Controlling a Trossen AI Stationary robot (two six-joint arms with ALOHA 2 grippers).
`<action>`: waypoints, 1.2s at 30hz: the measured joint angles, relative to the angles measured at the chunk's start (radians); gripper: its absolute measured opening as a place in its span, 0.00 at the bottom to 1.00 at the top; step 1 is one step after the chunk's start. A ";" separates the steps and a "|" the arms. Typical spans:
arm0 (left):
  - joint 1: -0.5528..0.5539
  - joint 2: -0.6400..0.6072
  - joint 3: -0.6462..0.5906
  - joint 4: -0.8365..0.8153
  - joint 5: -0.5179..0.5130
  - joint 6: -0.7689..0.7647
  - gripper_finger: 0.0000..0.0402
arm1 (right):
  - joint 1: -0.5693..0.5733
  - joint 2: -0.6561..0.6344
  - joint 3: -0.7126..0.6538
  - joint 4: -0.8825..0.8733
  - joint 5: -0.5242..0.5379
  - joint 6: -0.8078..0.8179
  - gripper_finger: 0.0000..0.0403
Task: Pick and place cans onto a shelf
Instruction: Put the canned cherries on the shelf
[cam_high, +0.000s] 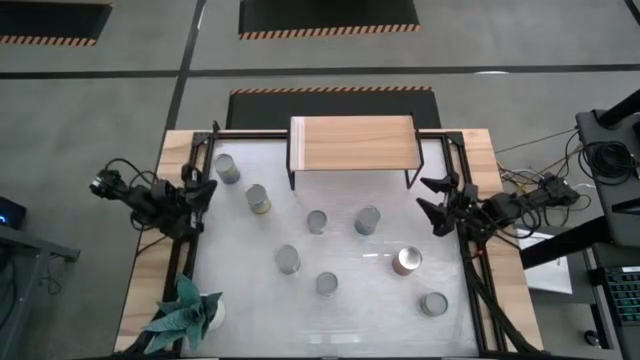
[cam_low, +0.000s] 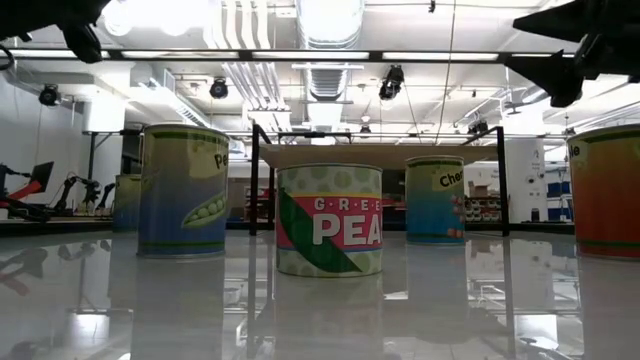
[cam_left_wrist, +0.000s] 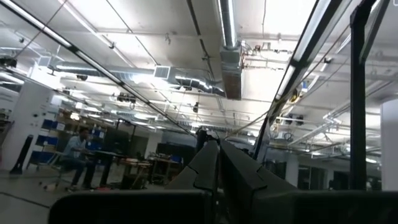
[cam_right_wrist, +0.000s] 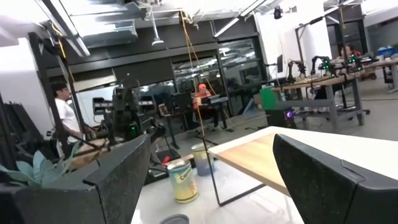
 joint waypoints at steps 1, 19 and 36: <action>0.000 0.002 0.008 0.000 0.000 0.002 0.00 | 0.000 0.019 0.000 0.020 -0.001 0.000 0.81; 0.000 0.137 0.131 -0.015 0.028 0.084 0.00 | 0.001 0.513 0.452 -0.416 -0.005 0.130 0.81; 0.000 0.247 0.177 -0.020 0.027 0.084 0.00 | -0.014 0.867 0.738 -1.112 -0.160 0.452 0.81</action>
